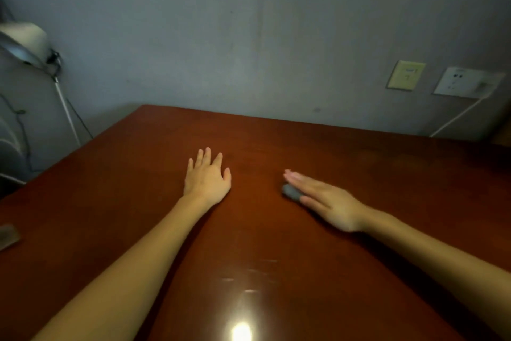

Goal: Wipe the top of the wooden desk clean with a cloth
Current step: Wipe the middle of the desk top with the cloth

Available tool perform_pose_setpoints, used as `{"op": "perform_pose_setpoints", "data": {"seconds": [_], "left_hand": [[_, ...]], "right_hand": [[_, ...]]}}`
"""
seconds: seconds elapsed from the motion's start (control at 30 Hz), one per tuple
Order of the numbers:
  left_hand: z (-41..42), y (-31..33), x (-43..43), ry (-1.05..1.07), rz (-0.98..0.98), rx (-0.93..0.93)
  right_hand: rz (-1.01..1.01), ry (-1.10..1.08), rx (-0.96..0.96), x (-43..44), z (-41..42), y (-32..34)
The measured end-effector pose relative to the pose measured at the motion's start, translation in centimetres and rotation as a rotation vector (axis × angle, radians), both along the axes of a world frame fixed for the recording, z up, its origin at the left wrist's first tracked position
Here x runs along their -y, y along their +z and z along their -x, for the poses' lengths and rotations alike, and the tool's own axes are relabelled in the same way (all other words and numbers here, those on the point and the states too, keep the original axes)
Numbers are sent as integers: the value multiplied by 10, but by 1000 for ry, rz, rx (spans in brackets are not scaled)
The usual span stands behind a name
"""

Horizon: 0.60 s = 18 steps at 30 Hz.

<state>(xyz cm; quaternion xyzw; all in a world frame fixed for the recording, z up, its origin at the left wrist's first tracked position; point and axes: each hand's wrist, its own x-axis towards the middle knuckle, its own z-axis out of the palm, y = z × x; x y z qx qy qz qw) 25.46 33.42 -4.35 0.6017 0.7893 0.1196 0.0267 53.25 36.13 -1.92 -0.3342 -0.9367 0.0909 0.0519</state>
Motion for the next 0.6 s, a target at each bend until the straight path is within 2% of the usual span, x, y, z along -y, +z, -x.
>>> {"op": "perform_pose_setpoints", "data": {"seconds": [0.17,0.3,0.47,0.6], "left_hand": [[-11,-2,34,-39,80,-52],[-18,-2,50,-22,102,-65],[-27,-5,75,-35,102,-75],[-36,-5,98,-42,96,-68]], "right_hand": [[25,-375,11,-56,-45,2],[-21,-468,-16,-68,-10,-4],[-10,-219,-13,8,45,-3],[-48,8,-8,90,55,-7]]}}
